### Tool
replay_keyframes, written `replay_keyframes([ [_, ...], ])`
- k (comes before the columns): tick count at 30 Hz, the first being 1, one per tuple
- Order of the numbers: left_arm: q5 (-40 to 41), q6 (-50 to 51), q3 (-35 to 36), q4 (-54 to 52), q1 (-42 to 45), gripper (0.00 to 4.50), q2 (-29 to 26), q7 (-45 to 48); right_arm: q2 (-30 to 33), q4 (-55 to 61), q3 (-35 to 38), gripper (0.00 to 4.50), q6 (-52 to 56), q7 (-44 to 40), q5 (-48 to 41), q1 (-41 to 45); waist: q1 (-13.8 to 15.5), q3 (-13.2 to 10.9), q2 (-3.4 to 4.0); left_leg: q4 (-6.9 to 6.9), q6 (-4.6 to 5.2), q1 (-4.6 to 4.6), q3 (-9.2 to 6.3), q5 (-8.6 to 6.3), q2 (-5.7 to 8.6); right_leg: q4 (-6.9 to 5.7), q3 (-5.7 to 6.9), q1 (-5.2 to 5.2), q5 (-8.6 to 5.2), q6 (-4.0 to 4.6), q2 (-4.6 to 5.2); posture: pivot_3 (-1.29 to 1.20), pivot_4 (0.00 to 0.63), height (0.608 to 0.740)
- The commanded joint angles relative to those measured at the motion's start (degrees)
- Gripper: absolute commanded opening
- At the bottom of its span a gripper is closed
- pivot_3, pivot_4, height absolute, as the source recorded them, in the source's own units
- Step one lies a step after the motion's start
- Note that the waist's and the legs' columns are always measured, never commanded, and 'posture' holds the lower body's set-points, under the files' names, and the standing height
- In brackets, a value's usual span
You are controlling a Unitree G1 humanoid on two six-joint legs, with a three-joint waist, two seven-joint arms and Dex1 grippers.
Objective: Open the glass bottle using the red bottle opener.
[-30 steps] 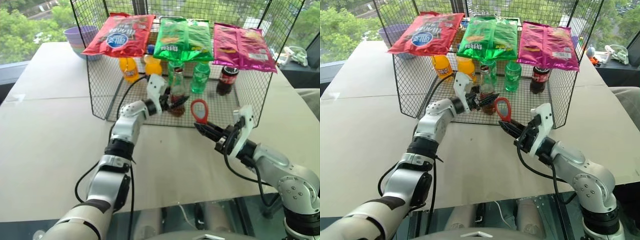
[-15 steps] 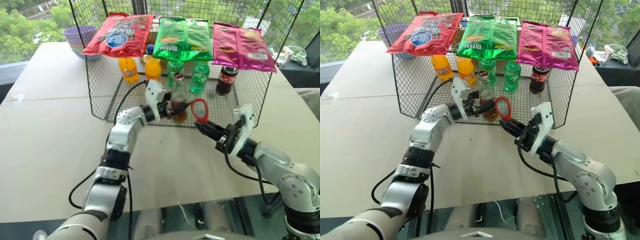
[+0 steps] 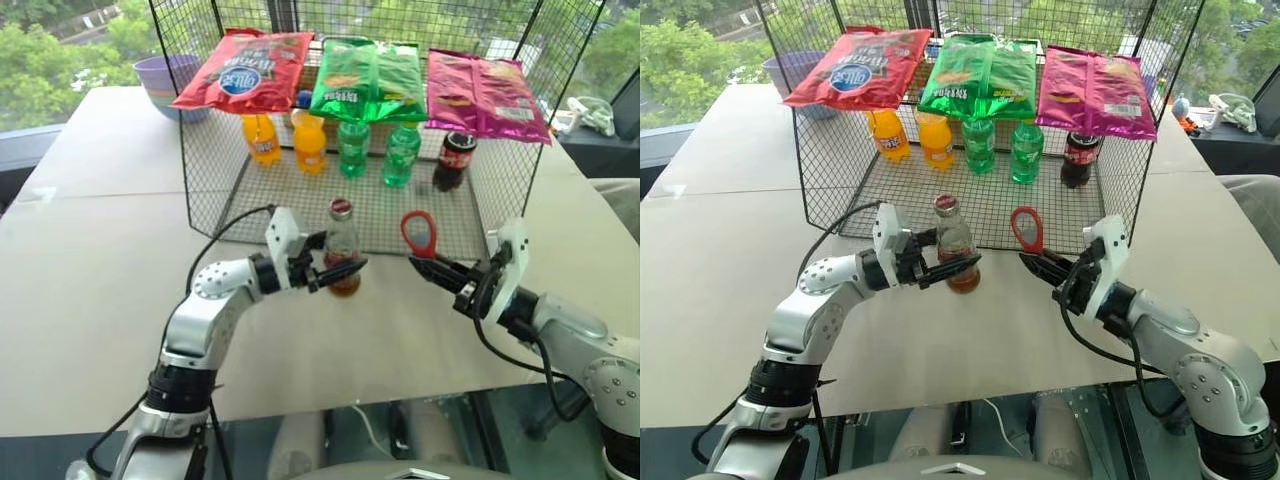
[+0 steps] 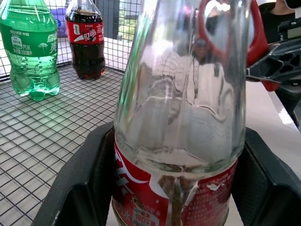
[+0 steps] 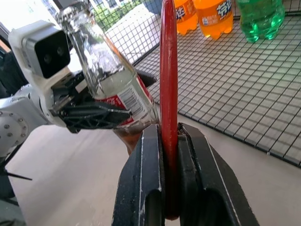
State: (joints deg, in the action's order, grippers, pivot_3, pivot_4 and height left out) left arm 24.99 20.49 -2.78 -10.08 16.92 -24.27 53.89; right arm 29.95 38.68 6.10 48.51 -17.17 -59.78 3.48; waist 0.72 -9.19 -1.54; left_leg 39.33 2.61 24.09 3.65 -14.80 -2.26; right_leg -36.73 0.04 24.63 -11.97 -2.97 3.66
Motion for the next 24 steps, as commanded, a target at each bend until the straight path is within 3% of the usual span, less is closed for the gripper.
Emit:
replay_keyframes([
  [1,1.16,-2.42,0.70,-2.76,-0.05,2.64,0.27,0.17,0.12,3.21,0.10,0.00,-1.82,-0.33,0.53,0.03,-0.02,0.00,0.00,0.00,0.00,-0.04,0.01,0.00,0.00,-0.02,-0.02,-0.02,0.00,0.00,0.00,0.00,0.150,0.740],
  [3,1.68,-2.24,0.96,-2.53,0.18,2.64,0.32,0.25,0.13,3.20,-0.28,0.00,-1.88,-0.48,0.95,0.01,-0.03,0.00,0.00,0.00,0.00,-0.13,0.03,0.00,-0.01,-0.07,-0.05,-0.06,-0.01,0.01,-0.01,0.00,0.150,0.740],
  [4,1.74,-2.34,1.04,-2.38,0.31,3.71,0.33,0.28,0.15,3.07,-0.40,0.00,-2.01,-0.64,1.23,-0.10,-0.02,0.00,0.00,0.00,0.00,-0.14,0.03,0.00,-0.01,-0.07,-0.05,-0.06,-0.01,0.01,-0.02,0.00,0.150,0.740],
  [6,2.06,-2.51,1.20,-2.17,0.37,4.44,0.28,0.47,0.24,2.78,-0.60,0.00,-2.47,-1.12,2.12,-0.46,-0.03,0.00,0.00,0.00,0.00,-0.15,0.03,0.00,-0.01,-0.08,-0.06,-0.08,-0.01,0.01,-0.02,0.00,0.150,0.740],
  [22,3.67,-3.55,1.71,-2.09,1.55,4.44,-2.40,2.38,0.37,2.15,-0.19,0.00,-2.79,-1.83,4.02,0.53,-0.04,0.00,0.00,-0.01,0.00,-0.19,0.08,0.00,-0.01,-0.06,-0.11,-0.10,-0.01,0.01,-0.02,0.00,0.150,0.740],
  [24,3.88,-3.44,1.72,-1.92,1.75,3.67,-2.39,2.48,0.46,2.26,-0.09,0.00,-2.55,-1.58,3.79,0.88,-0.04,0.00,0.00,-0.01,0.00,-0.19,0.08,0.00,-0.01,-0.06,-0.11,-0.10,-0.01,0.02,-0.02,0.00,0.150,0.740],
])
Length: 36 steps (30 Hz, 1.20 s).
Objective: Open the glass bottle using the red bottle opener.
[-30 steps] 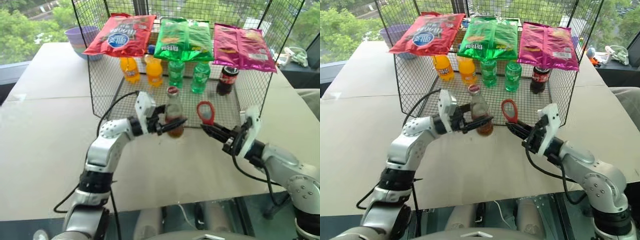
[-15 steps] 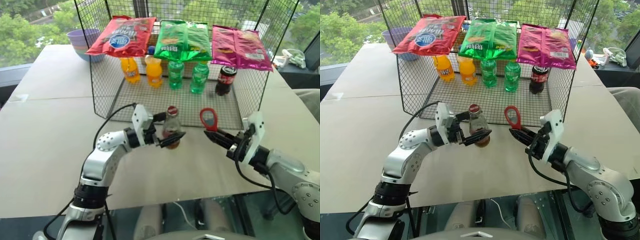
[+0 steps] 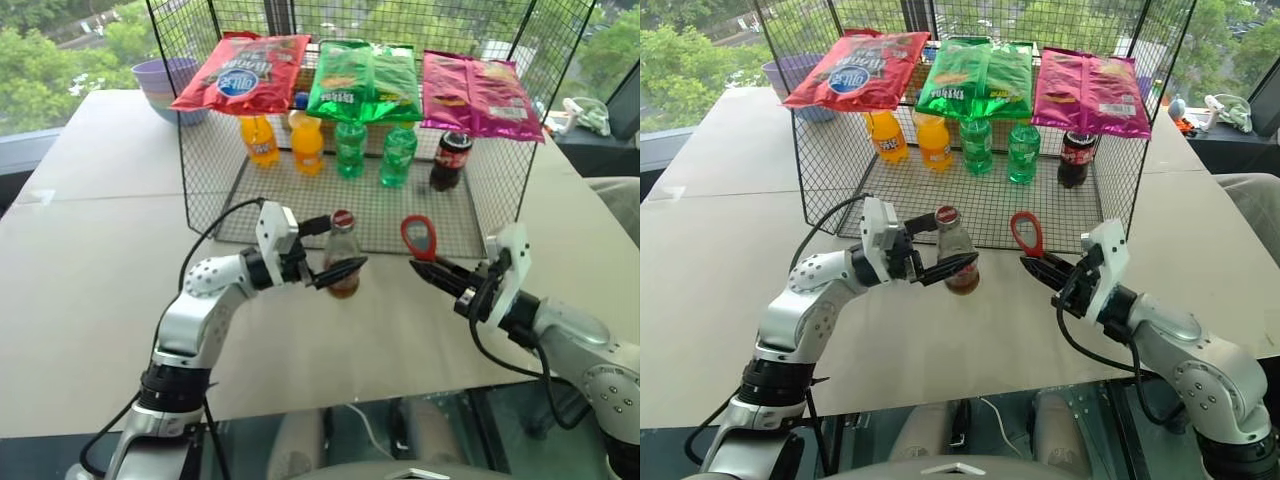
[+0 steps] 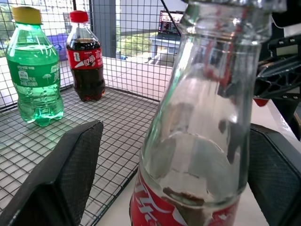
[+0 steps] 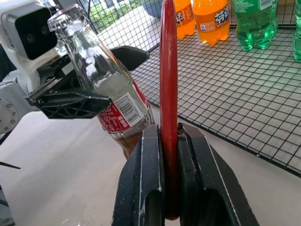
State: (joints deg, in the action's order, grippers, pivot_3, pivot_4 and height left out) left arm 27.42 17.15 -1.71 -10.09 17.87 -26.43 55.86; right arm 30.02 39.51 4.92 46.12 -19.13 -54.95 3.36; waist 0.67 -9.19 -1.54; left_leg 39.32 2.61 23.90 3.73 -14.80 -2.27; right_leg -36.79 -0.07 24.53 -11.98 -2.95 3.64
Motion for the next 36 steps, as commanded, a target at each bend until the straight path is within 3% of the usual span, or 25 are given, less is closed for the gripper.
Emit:
replay_keyframes([
  [1,1.57,-0.07,0.66,-1.89,0.87,3.16,-0.23,0.57,0.48,1.59,1.25,0.00,-0.05,0.52,-1.24,1.16,0.02,0.00,0.00,0.00,0.00,0.00,0.01,0.00,0.00,0.00,0.00,0.00,0.00,0.00,0.00,0.00,0.150,0.740],
  [3,1.80,-0.12,0.62,-1.90,0.92,2.27,-0.30,0.68,0.70,2.20,1.53,0.00,-0.84,-0.05,-1.07,1.45,0.02,0.00,0.00,0.00,0.00,0.00,0.01,0.00,0.00,0.00,0.00,0.00,0.00,0.00,0.01,0.00,0.150,0.740],
  [7,1.80,-0.51,0.38,-1.99,0.76,2.27,-0.59,1.18,1.51,3.69,1.99,0.00,-4.26,-3.06,0.51,2.83,0.01,0.00,0.00,0.00,0.00,0.00,0.01,0.00,0.00,0.00,0.00,0.00,0.00,0.00,0.00,0.00,0.150,0.740],
  [11,1.97,-0.41,0.38,-2.26,0.69,2.27,-0.71,1.33,3.03,3.42,-0.38,0.00,-8.35,-4.87,7.95,6.03,0.00,0.00,0.00,0.00,0.00,0.00,0.01,0.00,0.00,0.00,0.00,0.00,0.00,-0.01,0.00,0.00,0.150,0.740],
  [16,1.76,-0.16,0.12,-2.63,1.27,2.27,-0.86,1.17,7.21,-0.07,-12.84,0.00,-18.01,-4.79,31.17,10.50,0.02,0.00,0.00,-0.01,0.00,0.00,0.03,0.00,0.00,0.01,0.00,0.01,-0.01,0.00,0.00,0.00,0.150,0.740],
  [18,1.61,-0.20,-0.08,-2.39,1.78,2.27,-0.83,1.13,7.51,-4.54,-19.08,0.00,-25.20,-1.91,44.66,12.43,0.00,0.00,0.00,-0.02,0.00,0.01,0.10,0.00,0.01,0.02,-0.01,0.03,-0.01,0.00,0.01,0.00,0.150,0.740],
  [20,1.40,-0.40,-0.29,-1.95,2.19,2.27,-0.94,1.38,6.25,-7.89,-21.32,0.00,-29.79,-0.27,50.85,13.71,-0.16,-0.01,0.01,-0.01,0.00,0.00,0.26,0.00,0.02,0.03,-0.01,0.05,-0.02,-0.01,0.00,0.00,0.150,0.740],
  [36,0.69,-0.22,-1.41,-0.19,4.02,2.27,-1.01,2.33,-2.24,-20.33,-27.25,0.00,-53.96,2.00,72.98,16.02,-0.07,-0.01,0.00,-0.04,-0.01,0.05,0.38,0.01,0.01,0.03,-0.01,0.08,-0.01,-0.01,0.00,0.00,0.150,0.740],
])
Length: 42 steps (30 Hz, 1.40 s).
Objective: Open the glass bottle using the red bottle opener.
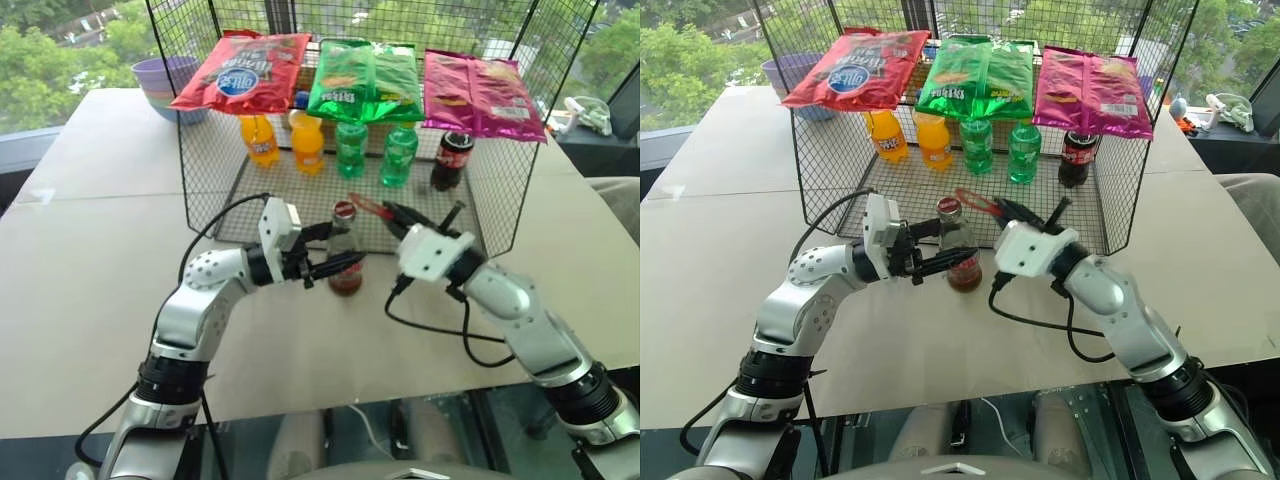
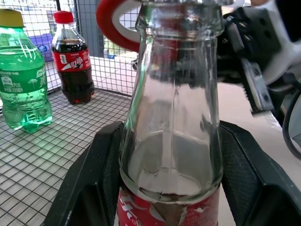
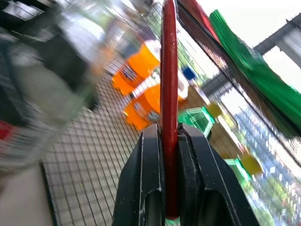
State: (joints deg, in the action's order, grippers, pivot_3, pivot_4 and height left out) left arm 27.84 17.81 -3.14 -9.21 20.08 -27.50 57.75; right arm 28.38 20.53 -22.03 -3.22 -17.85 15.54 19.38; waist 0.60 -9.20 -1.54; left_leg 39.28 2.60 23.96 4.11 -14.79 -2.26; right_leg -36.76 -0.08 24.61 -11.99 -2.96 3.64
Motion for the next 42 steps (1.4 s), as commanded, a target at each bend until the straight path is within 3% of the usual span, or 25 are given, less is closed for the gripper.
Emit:
replay_keyframes([
  [1,0.28,-0.78,0.04,-0.99,1.92,2.27,0.04,0.55,-0.95,-2.23,-0.34,0.00,-5.98,1.09,3.33,0.07,0.00,0.00,0.00,0.01,0.00,-0.01,0.01,0.00,0.00,0.00,0.00,-0.02,0.00,0.00,0.00,0.00,0.150,0.740],
  [20,0.44,2.72,0.67,-1.46,4.12,2.27,-0.42,0.63,-4.60,-7.56,0.76,0.00,-18.96,8.02,14.74,-3.28,-0.04,0.00,0.00,0.01,-0.02,-0.08,0.03,0.01,0.00,-0.04,-0.02,-0.04,0.00,0.01,0.00,0.00,0.150,0.740],
  [36,-0.69,1.89,-0.51,-0.11,5.61,2.27,-0.05,1.73,-10.91,-21.41,-3.49,0.00,-23.68,18.45,26.61,-1.58,-0.05,0.04,0.01,0.02,-0.10,-0.23,0.01,0.07,0.00,-0.07,-0.03,-0.16,0.00,0.01,0.00,0.00,0.150,0.740],
  [42,-1.24,1.49,-0.58,0.62,5.71,2.27,0.01,2.18,-7.18,-19.10,-1.67,0.00,-23.44,15.89,28.09,-0.52,-0.04,0.06,0.03,0.02,-0.16,-0.28,-0.02,0.12,0.00,-0.11,-0.03,-0.20,0.00,0.01,-0.01,0.00,0.150,0.740],
])
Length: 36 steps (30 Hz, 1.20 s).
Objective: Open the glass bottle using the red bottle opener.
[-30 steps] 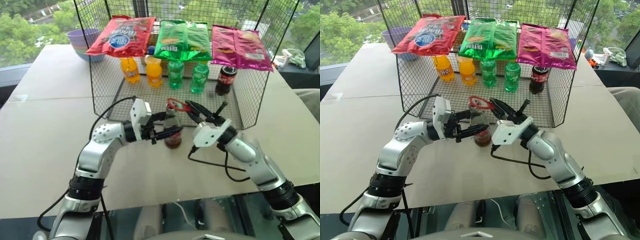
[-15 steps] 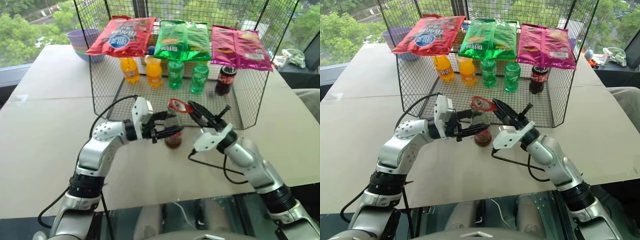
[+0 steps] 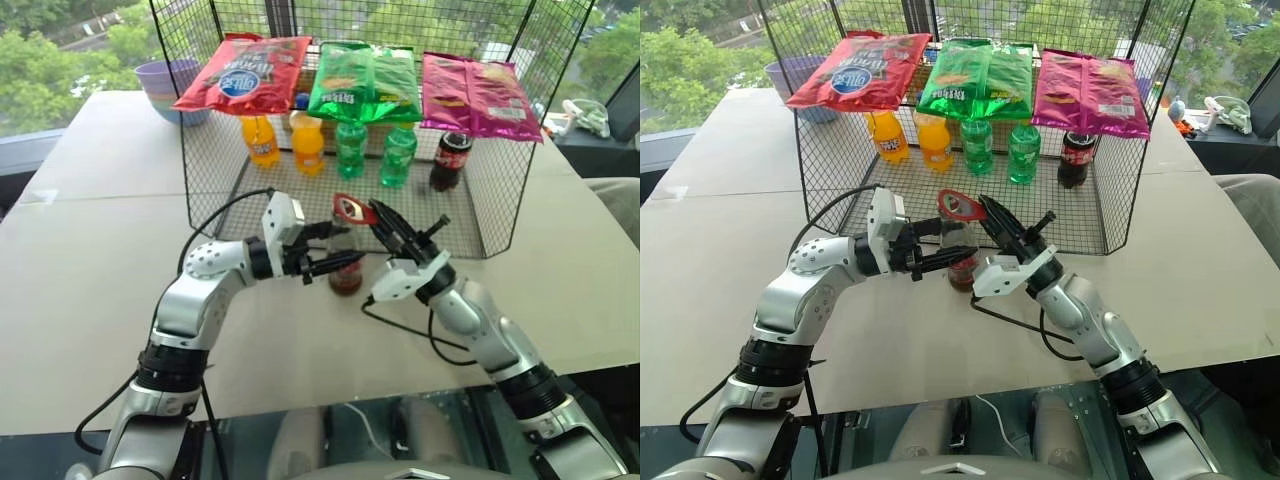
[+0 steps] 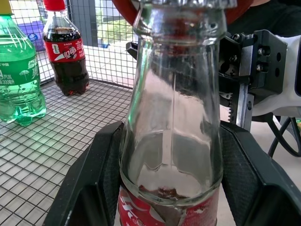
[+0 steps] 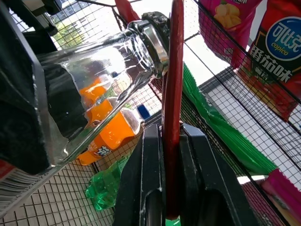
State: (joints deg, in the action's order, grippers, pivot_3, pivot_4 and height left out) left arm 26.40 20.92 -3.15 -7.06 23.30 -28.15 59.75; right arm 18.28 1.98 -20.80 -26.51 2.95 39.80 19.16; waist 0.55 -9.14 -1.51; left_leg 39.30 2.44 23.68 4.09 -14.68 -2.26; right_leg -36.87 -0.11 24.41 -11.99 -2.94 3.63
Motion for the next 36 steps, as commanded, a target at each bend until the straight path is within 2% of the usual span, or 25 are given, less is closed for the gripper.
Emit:
replay_keyframes([
  [1,0.09,-1.67,-0.57,-1.33,2.55,2.27,0.63,0.28,4.47,0.39,-2.27,0.00,-0.02,-6.56,3.51,0.17,0.01,0.00,0.00,0.00,0.00,0.00,0.00,0.00,0.00,0.00,0.00,0.00,0.00,0.00,0.00,0.00,0.150,0.740],
  [8,-0.72,-2.06,-1.17,-0.51,1.74,2.27,0.35,1.13,14.81,6.28,1.32,0.00,0.08,-18.73,-2.71,4.48,0.12,0.02,0.06,0.01,0.01,0.01,-0.04,0.00,0.03,0.01,0.01,-0.04,0.00,0.01,0.00,0.00,0.150,0.740],
  [15,-1.00,-2.94,-1.67,-0.51,0.87,2.27,1.06,1.09,18.30,7.57,2.62,0.00,-0.60,-25.69,-8.27,10.39,0.09,0.03,0.05,-0.01,0.02,-0.06,-0.09,-0.01,0.00,0.05,0.04,-0.14,-0.01,0.02,-0.03,0.00,0.150,0.740],
  [31,-0.42,-3.98,-0.53,-1.00,0.05,2.27,0.76,1.22,13.15,10.45,6.54,0.00,4.25,-28.29,-11.78,16.15,0.10,0.00,0.07,-0.01,0.02,0.01,-0.09,-0.01,0.00,0.08,0.07,-0.11,-0.01,0.02,-0.02,0.00,0.150,0.740],
  [33,-0.39,-4.06,-0.43,-1.03,0.03,2.27,0.71,1.21,12.44,12.22,8.89,0.00,8.27,-29.24,-14.91,15.31,0.14,0.00,0.06,-0.01,0.02,0.02,-0.11,-0.01,0.00,0.08,0.09,-0.10,0.00,0.02,-0.02,0.00,0.150,0.740],
  [36,-0.39,-4.24,-0.37,-1.14,-0.13,2.27,0.65,1.25,10.82,19.28,13.19,0.00,20.10,-33.46,-25.11,10.23,0.32,0.00,0.05,-0.01,0.02,0.06,-0.15,-0.01,0.01,0.10,0.12,-0.11,0.00,0.03,-0.02,0.00,0.150,0.740],
])
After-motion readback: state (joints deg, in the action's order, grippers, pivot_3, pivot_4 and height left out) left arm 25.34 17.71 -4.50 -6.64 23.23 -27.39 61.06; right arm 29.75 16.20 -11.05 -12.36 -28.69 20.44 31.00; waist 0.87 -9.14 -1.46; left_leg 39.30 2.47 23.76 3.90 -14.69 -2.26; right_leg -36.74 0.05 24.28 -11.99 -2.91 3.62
